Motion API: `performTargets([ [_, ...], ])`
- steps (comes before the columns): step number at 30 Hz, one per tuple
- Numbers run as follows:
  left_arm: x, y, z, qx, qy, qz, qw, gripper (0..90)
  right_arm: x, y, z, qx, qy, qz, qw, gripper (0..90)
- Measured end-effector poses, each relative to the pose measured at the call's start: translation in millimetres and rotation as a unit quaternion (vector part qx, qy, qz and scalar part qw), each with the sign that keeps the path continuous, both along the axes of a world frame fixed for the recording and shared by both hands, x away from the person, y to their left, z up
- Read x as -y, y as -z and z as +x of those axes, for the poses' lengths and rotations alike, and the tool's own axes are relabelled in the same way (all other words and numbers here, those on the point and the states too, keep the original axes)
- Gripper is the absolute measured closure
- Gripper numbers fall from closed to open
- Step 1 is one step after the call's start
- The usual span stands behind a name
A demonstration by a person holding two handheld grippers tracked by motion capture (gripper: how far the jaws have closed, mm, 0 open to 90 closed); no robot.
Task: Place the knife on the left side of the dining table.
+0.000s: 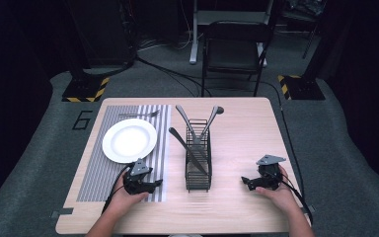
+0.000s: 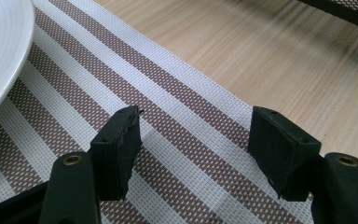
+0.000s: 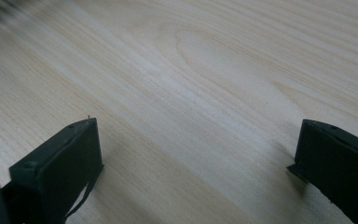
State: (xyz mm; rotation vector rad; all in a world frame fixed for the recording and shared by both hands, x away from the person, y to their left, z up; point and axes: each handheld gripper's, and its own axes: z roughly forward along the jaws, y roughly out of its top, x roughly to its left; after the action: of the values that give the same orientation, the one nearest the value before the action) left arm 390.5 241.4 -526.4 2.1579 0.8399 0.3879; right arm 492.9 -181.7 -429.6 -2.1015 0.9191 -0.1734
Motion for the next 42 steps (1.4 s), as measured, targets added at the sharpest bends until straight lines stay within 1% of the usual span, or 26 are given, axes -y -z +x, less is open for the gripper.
performTargets([
  [13, 0.1, -0.1, -0.2, -0.001, 0.000, -0.001, 1.0000, 34.4, 0.0, 0.0, 0.0, 0.000, 0.000, 0.000, 1.0000, 0.0],
  [15, 0.2, -0.5, -0.4, -0.005, -0.002, -0.008, 1.0000, 34.7, 0.0, 0.0, 0.0, 0.000, 0.000, 0.000, 1.0000, 0.0],
  [16, -0.6, -2.9, -0.1, -0.011, -0.003, -0.004, 0.9999, 36.5, 0.0, 0.0, 0.0, 0.000, 0.000, 0.000, 1.0000, 0.0],
  [17, -2.5, -9.1, -1.7, -0.005, -0.005, -0.008, 0.9999, 37.4, 0.0, 0.0, 0.0, 0.000, 0.000, 0.000, 1.0000, 0.0],
  [18, -2.5, -9.1, -1.7, -0.005, -0.005, -0.008, 0.9999, 38.8, 0.0, 0.0, 0.0, 0.000, 0.000, 0.000, 1.0000, 0.0],
  [19, -4.1, -12.6, -3.0, -0.004, -0.003, -0.013, 0.9999, 38.8, 0.0, -0.1, 0.0, 0.000, 0.000, 0.000, 1.0000, 0.0],
  [20, -4.7, -15.6, -4.4, -0.012, -0.004, -0.018, 0.9998, 41.2, 0.0, -0.1, 0.0, 0.000, 0.000, 0.000, 1.0000, 0.0],
  [21, -4.7, -17.5, -5.6, -0.016, -0.007, -0.022, 0.9996, 41.7, 0.0, -0.1, 0.0, 0.000, 0.000, 0.000, 1.0000, 0.0],
  [22, -5.7, -20.3, -6.8, -0.016, -0.007, -0.024, 0.9996, 44.7, 0.0, -0.1, 0.0, 0.000, 0.000, 0.000, 1.0000, 0.0],
  [23, -7.0, -25.2, -7.4, -0.028, -0.013, -0.040, 0.9987, 46.8, 0.0, 0.0, 0.0, 0.000, 0.000, 0.000, 1.0000, 0.0],
  [24, -7.0, -25.2, -7.4, -0.028, -0.013, -0.040, 0.9987, 47.1, 0.0, 0.0, 0.0, 0.000, 0.000, 0.000, 1.0000, 0.0],
  [26, -8.5, -30.7, -8.0, -0.028, -0.014, -0.052, 0.9982, 48.1, 0.0, -0.1, 0.0, 0.000, 0.000, 0.000, 1.0000, 0.0],
  [28, -8.3, -34.5, -8.7, -0.025, -0.024, -0.057, 0.9978, 49.7, -0.1, 0.0, 0.0, 0.001, 0.000, -0.001, 1.0000, 0.0],
  [29, -8.4, -37.6, -8.5, -0.036, -0.030, -0.061, 0.9970, 50.7, 0.0, -0.1, 0.0, 0.000, 0.000, 0.000, 1.0000, 0.0],
  [30, -8.4, -37.6, -8.5, -0.036, -0.030, -0.061, 0.9970, 50.7, 0.0, -0.1, 0.0, 0.000, 0.000, 0.000, 1.0000, 0.0],
  [32, -8.3, -40.1, -8.4, -0.048, -0.035, -0.066, 0.9961, 50.9, 0.0, -0.1, -0.1, 0.001, 0.000, 0.000, 1.0000, 0.0],
  [33, -8.1, -42.5, -8.1, -0.041, -0.037, -0.061, 0.9966, 50.3, 0.0, -0.1, 0.0, 0.000, 0.000, 0.000, 1.0000, 0.0],
  [38, -8.9, -48.9, -6.5, -0.038, -0.043, -0.060, 0.9966, 47.3, 0.0, 0.0, 0.0, 0.000, 0.000, 0.000, 1.0000, 0.0],
  [39, -8.7, -50.8, -6.0, -0.042, -0.047, -0.061, 0.9961, 47.3, 0.0, 0.0, 0.0, 0.000, 0.000, 0.000, 1.0000, 0.0],
  [40, -8.8, -52.7, -5.2, -0.040, -0.049, -0.063, 0.9960, 47.3, 0.1, 0.0, 0.0, 0.000, 0.000, 0.000, 1.0000, 0.0],
  [41, -9.3, -57.8, -4.1, -0.039, -0.056, -0.064, 0.9956, 48.1, 0.0, 0.0, 0.0, 0.000, 0.000, 0.000, 1.0000, 0.0],
  [42, -9.3, -57.8, -4.1, -0.039, -0.056, -0.064, 0.9956, 49.4, 0.0, 0.0, 0.0, 0.000, 0.000, 0.000, 1.0000, 0.0],
])
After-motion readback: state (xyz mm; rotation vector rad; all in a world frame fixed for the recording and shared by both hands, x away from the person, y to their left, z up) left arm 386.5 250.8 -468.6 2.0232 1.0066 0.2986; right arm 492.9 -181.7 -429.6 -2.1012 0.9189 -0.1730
